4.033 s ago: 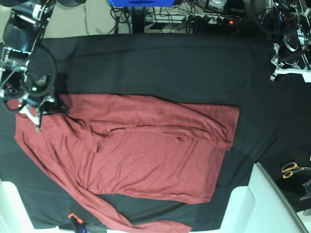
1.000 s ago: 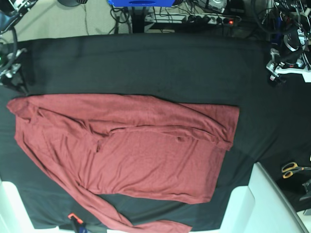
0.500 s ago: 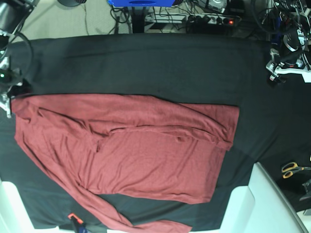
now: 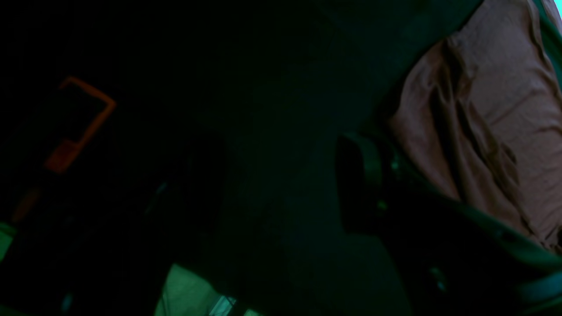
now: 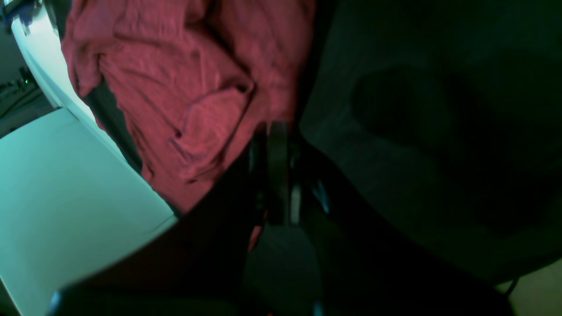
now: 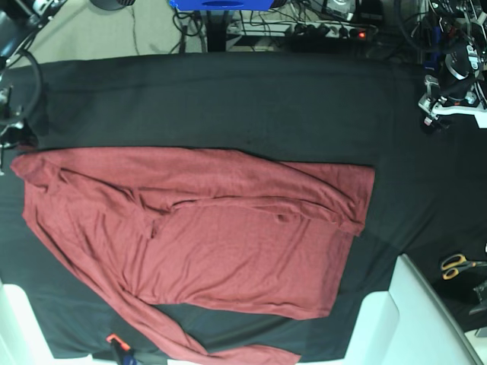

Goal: Fold the T-shirt properly
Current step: 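Grasp the shirt's shoulder corner with the right gripper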

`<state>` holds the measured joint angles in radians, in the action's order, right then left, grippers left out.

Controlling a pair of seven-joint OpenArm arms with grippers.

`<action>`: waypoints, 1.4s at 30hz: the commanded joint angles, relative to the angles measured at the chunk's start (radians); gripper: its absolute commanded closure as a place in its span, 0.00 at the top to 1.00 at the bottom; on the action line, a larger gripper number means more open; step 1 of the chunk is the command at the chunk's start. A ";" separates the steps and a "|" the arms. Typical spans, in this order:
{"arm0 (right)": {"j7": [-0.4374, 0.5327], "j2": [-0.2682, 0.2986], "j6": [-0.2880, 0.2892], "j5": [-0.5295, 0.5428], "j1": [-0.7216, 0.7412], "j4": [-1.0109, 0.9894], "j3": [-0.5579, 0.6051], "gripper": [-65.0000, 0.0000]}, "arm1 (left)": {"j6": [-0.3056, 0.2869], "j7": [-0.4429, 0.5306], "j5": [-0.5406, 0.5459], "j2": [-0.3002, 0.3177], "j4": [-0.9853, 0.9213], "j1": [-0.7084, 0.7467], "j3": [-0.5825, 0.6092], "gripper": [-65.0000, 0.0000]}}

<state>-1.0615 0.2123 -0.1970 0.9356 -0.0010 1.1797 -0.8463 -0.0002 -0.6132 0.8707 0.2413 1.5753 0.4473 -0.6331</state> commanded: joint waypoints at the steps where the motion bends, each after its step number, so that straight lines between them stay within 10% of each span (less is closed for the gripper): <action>1: -0.003 0.032 0.001 0.012 0.016 0.001 -0.001 0.01 | -0.010 0.019 0.011 0.017 0.014 0.000 -0.004 0.60; 12: -0.136 0.014 0.000 0.159 0.019 -0.051 -0.241 0.02 | -0.010 0.019 0.011 0.017 0.014 -0.008 -0.004 0.59; 21: -0.133 0.049 0.001 0.156 0.025 -0.045 -0.136 0.70 | -0.010 0.019 0.011 0.017 0.015 -0.008 -0.004 0.59; 42: 0.274 0.109 0.116 0.007 0.134 -0.421 -0.001 0.63 | -0.010 0.019 0.011 0.017 -0.022 -0.028 -0.004 0.59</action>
<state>-0.8299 0.3107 -0.0597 0.9962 0.1295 0.7582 -0.8474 -0.0002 -0.6132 0.8703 0.2409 1.5368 0.4206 -0.6315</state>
